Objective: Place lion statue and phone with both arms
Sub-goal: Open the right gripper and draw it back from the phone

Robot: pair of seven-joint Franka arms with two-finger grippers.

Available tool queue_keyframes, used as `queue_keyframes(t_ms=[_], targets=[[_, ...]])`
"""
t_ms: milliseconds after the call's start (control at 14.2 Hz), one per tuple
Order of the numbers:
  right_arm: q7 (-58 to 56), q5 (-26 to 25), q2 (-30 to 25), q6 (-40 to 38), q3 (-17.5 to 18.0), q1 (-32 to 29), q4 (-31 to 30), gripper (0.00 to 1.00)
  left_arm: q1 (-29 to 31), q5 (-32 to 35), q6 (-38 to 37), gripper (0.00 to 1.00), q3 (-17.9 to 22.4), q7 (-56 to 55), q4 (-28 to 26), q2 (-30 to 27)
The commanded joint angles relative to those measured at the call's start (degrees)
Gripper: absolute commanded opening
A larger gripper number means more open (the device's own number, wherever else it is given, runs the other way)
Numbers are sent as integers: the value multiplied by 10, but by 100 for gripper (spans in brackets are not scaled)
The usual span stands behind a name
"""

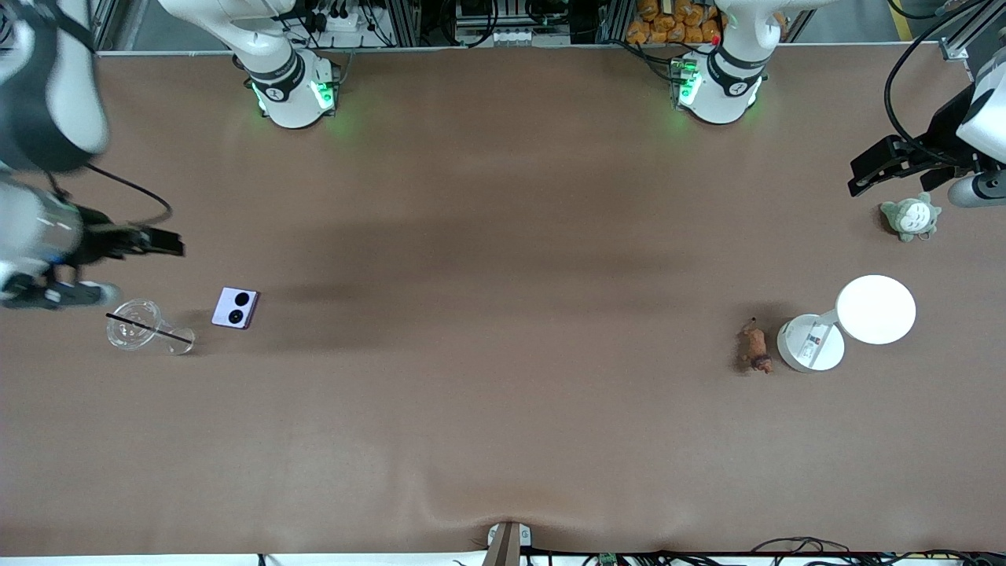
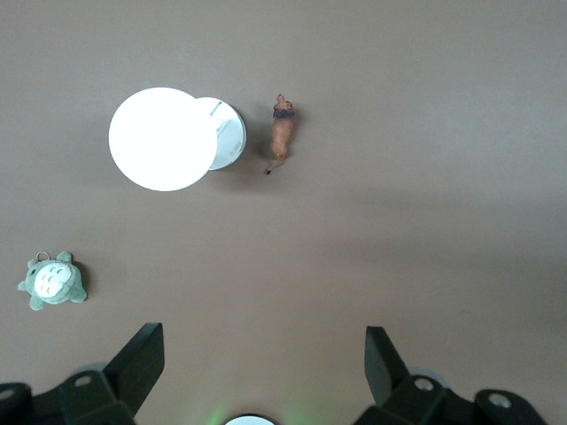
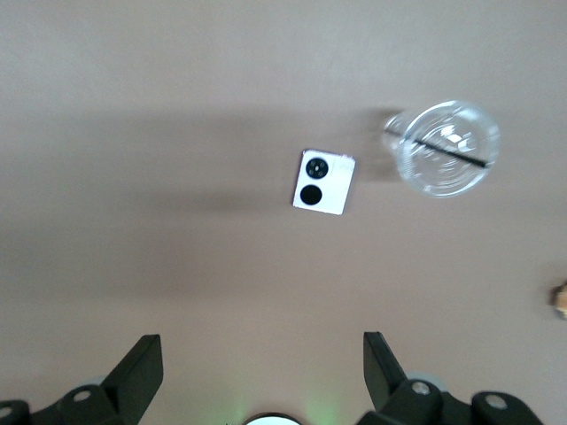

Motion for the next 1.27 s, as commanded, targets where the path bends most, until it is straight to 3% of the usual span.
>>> queue_keyframes(t_ms=[0,282,1197], targets=[[-3,1,-23,-20,3,-13,56,100,3,0,0,100,-2,8,-9,-14],[14,-19,-110,-30,26,-36,-3,100,3,0,-1,100,-4,9,-8,-15],[29,-12,-117,-50,26,-36,-12,100,2,0,-18,100,-8,16,22,-14]])
